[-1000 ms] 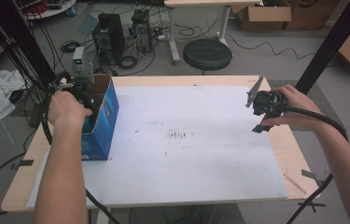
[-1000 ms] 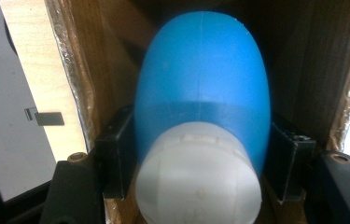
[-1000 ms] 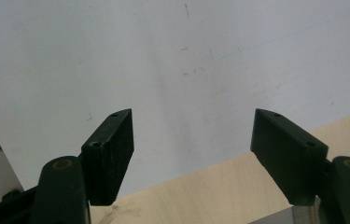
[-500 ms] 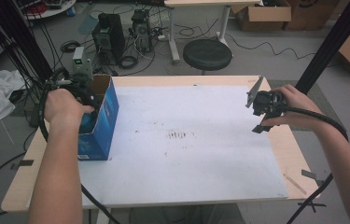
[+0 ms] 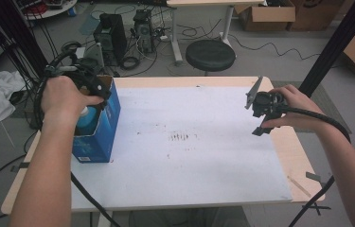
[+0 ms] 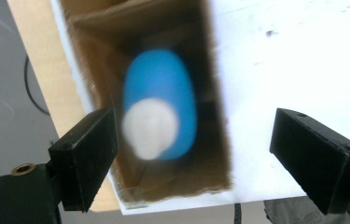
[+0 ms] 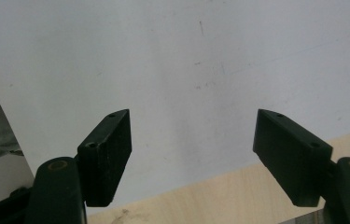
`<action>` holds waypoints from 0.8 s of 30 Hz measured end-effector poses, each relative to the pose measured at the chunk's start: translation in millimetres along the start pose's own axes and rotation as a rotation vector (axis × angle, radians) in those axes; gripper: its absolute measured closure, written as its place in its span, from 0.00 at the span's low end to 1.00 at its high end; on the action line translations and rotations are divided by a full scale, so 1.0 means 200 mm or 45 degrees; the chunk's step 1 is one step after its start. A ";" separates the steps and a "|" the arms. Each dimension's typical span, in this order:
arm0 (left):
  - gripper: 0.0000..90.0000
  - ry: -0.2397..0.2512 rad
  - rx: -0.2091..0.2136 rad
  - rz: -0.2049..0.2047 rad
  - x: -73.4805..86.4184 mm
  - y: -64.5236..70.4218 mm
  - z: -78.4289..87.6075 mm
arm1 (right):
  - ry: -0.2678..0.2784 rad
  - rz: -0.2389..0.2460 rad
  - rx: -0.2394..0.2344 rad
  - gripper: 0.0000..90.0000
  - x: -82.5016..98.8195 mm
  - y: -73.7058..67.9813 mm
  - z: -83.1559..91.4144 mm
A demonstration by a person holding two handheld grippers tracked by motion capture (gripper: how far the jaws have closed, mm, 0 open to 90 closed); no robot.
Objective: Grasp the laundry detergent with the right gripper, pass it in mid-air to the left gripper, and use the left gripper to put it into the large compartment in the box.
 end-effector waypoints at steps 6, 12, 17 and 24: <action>0.17 0.060 0.041 -0.141 -0.03 0.17 0.04 | -0.001 0.004 -0.006 0.30 -0.04 -0.02 0.04; 0.17 0.096 0.088 -0.226 -0.05 0.32 0.05 | 0.017 0.007 0.001 0.29 -0.08 -0.02 0.10; 0.17 0.112 0.119 -0.312 -0.08 0.48 0.04 | 0.020 0.006 0.009 0.29 -0.09 -0.02 0.13; 0.17 0.124 0.156 -0.407 -0.09 0.63 0.01 | 0.023 0.010 0.015 0.29 -0.11 -0.02 0.15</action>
Point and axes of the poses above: each handheld gripper's, and its own axes: z roughly backward along the jaws, x roughly out of its underside, y roughly to its right, the point moved 8 cm from there along -z, roughly forward along the jaws, and after that the axes turned 2 degrees about y, right-handed, at the moved point
